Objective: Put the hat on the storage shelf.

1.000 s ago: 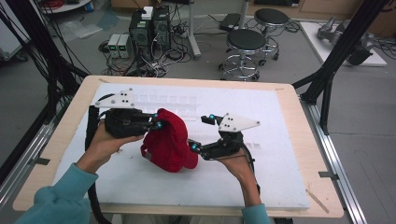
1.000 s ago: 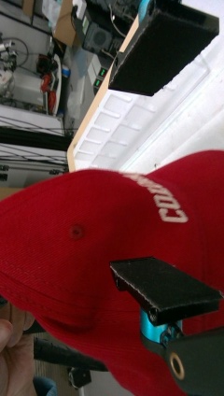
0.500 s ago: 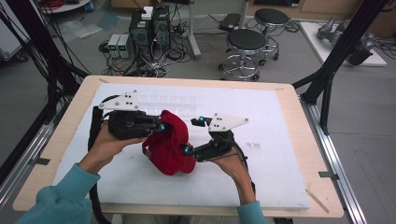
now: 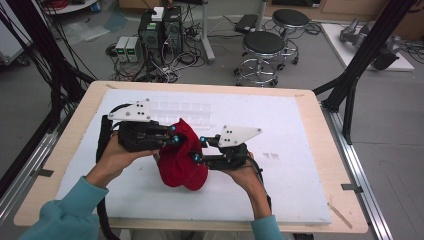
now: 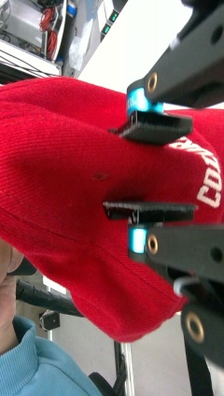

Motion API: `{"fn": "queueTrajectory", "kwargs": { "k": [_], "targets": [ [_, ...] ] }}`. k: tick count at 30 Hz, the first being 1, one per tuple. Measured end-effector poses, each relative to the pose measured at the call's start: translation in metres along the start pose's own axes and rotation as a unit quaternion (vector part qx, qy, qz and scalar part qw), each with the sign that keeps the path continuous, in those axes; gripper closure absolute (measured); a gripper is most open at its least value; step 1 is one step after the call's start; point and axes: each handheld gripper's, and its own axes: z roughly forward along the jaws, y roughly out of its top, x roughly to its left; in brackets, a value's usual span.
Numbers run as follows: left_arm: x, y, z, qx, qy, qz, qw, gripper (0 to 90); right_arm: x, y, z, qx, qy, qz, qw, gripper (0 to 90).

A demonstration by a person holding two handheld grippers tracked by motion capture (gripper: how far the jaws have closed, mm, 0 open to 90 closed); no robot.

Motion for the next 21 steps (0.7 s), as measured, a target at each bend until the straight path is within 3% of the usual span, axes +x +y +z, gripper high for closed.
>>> {"fn": "queueTrajectory", "kwargs": {
  "k": [1, 5, 14, 16, 17, 18, 19, 20, 21],
  "targets": [
    [-0.0002, -0.0001, 0.0, 0.0, 0.0, -0.001, 1.0, 86.3, 0.0, 0.0, 0.0, 0.0, 0.0, 0.0, 1.0, 70.0],
    [-0.0005, -0.0011, -0.0005, -0.001, -0.002, -0.001, 1.0, 86.2, 0.0013, 0.0008, -0.0023, -0.001, -0.001, -0.001, 1.0, 84.9],
    [0.0005, -0.0038, -0.0016, -0.004, -0.003, -0.002, 1.0, 82.3, 0.0014, 0.001, -0.0031, -0.003, -0.012, 0.015, 0.9998, 86.5],
    [0.001, -0.0045, -0.0029, -0.008, 0.006, -0.004, 0.9999, 67.8, 0.0013, 0.0014, -0.0031, -0.004, -0.018, 0.014, 0.9997, 86.7],
    [0.0008, -0.0045, -0.0032, -0.01, 0.01, -0.003, 0.9999, 56.3, 0.0013, 0.0016, -0.0032, -0.002, -0.023, 0.016, 0.9996, 86.8],
    [0.0002, -0.0044, -0.0036, -0.014, 0.013, -0.005, 0.9998, 56.3, 0.0013, 0.0016, -0.0032, -0.002, -0.023, 0.016, 0.9996, 86.8],
    [0.0001, -0.004, -0.0039, -0.018, 0.019, -0.011, 0.9996, 47.3, 0.0008, 0.0015, -0.003, -0.002, -0.024, 0.014, 0.9996, 86.8],
    [0.0006, -0.0034, -0.0042, -0.022, 0.027, -0.025, 0.9991, 23.3, 0.0006, 0.0013, -0.0029, 0.0, -0.03, 0.017, 0.9994, 86.8],
    [0.0023, -0.0031, -0.005, -0.028, 0.051, -0.042, 0.9974, 10.0, 0.0005, 0.0013, -0.0033, 0.001, -0.032, 0.02, 0.9993, 86.8]
  ]
}}
